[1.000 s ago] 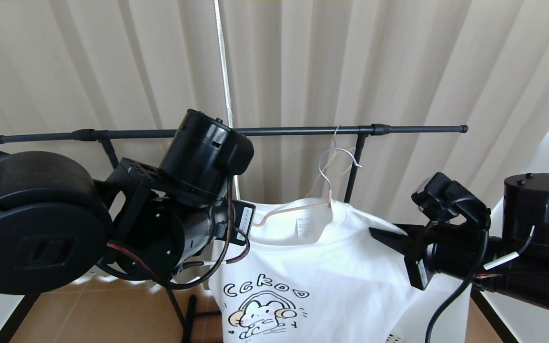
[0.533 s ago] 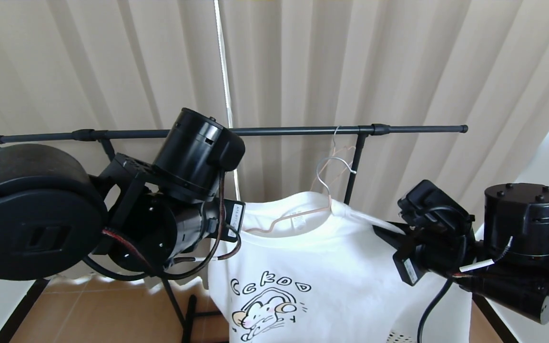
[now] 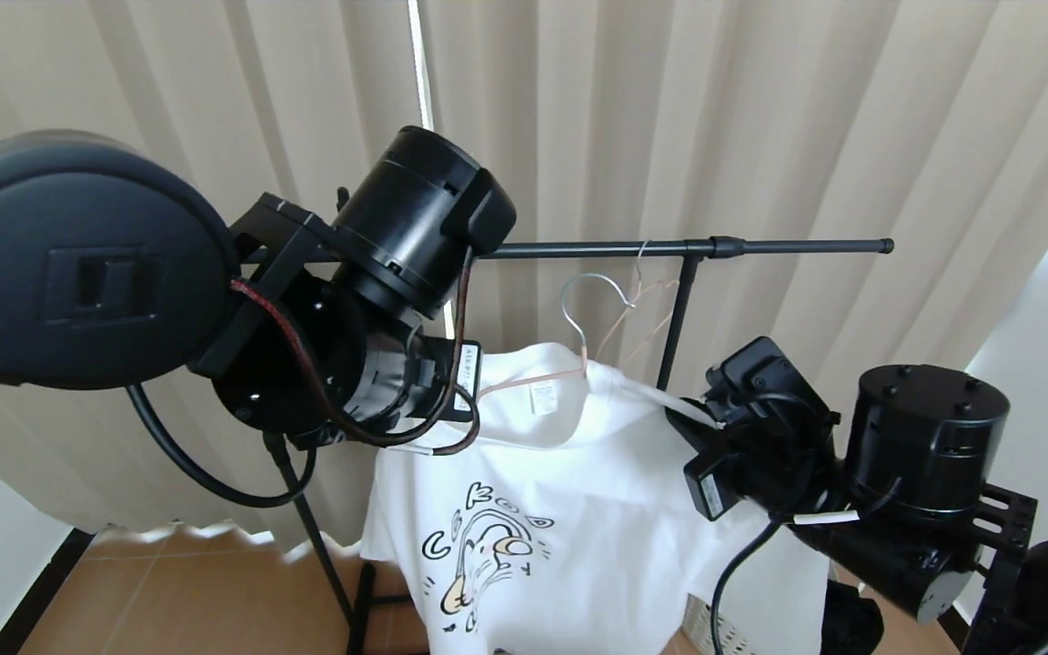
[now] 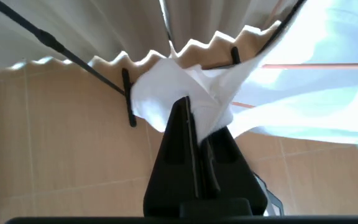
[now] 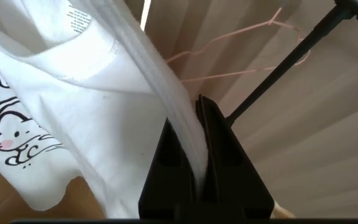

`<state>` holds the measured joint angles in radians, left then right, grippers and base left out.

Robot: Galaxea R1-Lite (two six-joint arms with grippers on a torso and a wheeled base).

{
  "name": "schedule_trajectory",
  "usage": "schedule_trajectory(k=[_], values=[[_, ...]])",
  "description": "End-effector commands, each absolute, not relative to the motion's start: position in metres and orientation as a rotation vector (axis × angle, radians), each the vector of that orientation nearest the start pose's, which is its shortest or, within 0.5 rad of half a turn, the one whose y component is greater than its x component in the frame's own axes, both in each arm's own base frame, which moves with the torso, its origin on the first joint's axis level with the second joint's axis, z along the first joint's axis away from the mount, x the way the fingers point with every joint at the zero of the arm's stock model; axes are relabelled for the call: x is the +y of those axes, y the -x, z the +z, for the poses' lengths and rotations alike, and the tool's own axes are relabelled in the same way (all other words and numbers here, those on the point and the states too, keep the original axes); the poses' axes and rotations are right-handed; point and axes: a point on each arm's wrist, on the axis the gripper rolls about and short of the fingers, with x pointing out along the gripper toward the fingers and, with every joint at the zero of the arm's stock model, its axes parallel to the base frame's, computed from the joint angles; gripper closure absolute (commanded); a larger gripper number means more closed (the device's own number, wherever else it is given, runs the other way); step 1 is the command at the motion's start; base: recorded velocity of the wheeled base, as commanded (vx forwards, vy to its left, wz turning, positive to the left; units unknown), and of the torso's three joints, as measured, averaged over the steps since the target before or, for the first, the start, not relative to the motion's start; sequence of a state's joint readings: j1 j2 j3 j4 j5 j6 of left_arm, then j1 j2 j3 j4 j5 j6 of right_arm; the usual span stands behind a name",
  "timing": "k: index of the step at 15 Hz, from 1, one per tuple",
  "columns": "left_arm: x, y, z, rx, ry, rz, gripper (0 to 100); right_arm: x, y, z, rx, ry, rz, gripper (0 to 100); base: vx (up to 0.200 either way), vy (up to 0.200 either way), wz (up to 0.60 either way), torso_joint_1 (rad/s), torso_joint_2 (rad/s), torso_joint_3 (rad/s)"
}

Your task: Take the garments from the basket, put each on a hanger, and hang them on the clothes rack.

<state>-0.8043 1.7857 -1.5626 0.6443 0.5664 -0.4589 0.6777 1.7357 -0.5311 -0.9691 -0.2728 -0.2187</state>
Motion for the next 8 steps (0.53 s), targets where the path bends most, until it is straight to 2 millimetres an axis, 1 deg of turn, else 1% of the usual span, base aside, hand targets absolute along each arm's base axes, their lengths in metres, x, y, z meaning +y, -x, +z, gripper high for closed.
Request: schedule_trajectory(k=[1, 6, 8], values=[[-0.233, -0.231, 0.250, 0.711, -0.106, -0.093, 100, 0.182, -0.227, 0.120, 0.213, 0.332, 0.446, 100, 0.000, 0.000, 0.00, 0.000, 0.00, 0.000], [-0.240, -0.220, 0.255, 0.702, -0.094, -0.138, 100, 0.191, -0.223, 0.122, 0.221, 0.233, 0.473, 100, 0.000, 0.000, 0.00, 0.000, 0.00, 0.000], [-0.244, -0.214, 0.259, 0.690, -0.085, -0.161, 100, 0.195, -0.224, 0.118, 0.236, 0.208, 0.480, 100, 0.000, 0.000, 0.00, 0.000, 0.00, 0.000]])
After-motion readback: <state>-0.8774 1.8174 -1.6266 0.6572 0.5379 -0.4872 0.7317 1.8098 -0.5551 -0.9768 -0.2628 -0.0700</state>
